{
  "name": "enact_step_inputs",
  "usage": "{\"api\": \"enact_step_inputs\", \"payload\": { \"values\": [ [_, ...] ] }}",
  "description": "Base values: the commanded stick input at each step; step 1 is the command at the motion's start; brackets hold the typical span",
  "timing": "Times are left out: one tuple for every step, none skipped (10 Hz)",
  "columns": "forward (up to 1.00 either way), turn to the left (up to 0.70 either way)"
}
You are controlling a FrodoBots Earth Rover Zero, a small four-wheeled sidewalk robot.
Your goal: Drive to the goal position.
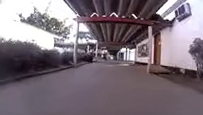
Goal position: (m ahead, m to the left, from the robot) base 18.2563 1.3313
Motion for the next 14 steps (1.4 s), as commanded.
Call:
{"api": "enact_step_inputs", "payload": {
  "values": [
    [0.85,0.0],
    [0.85,0.0],
    [0.85,0.0],
    [0.85,0.0],
    [0.85,0.0],
    [0.85,0.0],
    [0.85,0.0],
    [0.85,0.0],
    [0.85,0.0],
    [0.85,0.0],
    [0.85,0.0],
    [0.85,0.0],
    [0.85,0.0],
    [0.85,0.0]
  ]
}}
